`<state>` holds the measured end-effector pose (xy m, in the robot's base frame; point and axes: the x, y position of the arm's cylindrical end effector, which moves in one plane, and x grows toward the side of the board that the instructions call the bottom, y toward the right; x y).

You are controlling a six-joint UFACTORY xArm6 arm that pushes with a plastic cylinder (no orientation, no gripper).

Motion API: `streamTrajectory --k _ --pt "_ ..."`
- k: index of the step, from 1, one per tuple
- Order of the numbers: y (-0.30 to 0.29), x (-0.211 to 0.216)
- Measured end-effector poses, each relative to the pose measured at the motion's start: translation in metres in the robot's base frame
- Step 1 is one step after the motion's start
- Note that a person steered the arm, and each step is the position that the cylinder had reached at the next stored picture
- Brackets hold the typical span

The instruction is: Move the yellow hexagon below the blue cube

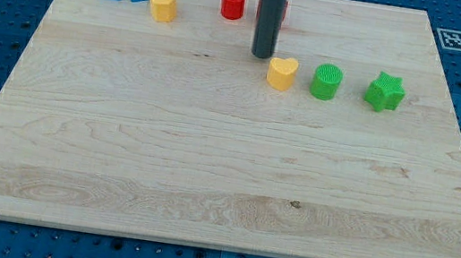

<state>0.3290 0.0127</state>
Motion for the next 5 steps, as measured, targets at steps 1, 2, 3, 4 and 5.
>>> streamTrajectory --k 1,2,3,4,5 --pt "-0.035 -0.037" --pt "-0.063 -0.064" --pt "-0.092 -0.078" --pt "-0.11 -0.087" --pt "-0.12 -0.087"
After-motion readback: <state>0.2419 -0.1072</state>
